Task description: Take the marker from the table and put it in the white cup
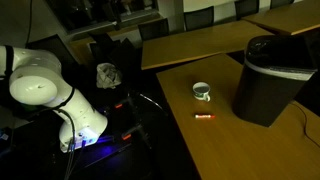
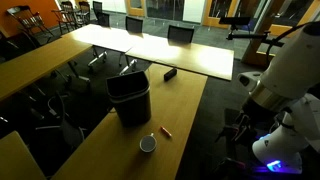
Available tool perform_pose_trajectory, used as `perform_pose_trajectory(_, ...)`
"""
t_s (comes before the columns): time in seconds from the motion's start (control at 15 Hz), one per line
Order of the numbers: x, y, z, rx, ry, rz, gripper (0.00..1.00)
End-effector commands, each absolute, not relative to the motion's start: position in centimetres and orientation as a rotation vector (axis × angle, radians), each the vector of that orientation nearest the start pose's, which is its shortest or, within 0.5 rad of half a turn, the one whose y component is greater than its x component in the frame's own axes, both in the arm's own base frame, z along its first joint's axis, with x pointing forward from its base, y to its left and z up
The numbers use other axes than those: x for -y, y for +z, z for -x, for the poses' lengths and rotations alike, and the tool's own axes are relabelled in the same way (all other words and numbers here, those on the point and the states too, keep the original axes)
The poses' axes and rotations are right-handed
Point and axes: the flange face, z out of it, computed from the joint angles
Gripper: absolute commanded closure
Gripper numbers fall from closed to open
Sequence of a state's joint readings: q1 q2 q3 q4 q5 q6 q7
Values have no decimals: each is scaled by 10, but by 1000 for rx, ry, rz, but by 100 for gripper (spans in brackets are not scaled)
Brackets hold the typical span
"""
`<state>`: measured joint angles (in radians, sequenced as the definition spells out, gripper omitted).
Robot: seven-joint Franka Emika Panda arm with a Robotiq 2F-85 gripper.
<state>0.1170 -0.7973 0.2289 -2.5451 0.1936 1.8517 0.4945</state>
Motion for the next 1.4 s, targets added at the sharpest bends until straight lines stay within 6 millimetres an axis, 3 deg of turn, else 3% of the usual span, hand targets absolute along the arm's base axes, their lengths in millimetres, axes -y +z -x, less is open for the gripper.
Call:
perform_pose_trajectory(0.0, -134, 522, -300, -390, -117, 3056, 0)
perform_pose_trajectory(0.27, -129, 518, -309, -380, -112, 3051, 0)
perform_pose_trajectory(0.53, -100, 494, -352, -434, -214, 3018, 0)
perform_pose_trajectory(0.67, -77, 470, -384, -466, -246, 3006, 0)
perform_pose_trajectory(1.0, -24, 382, -464, -520, -248, 3025, 0)
perform_pose_trajectory(1.33, 8, 308, -516, -539, -236, 3069, 0)
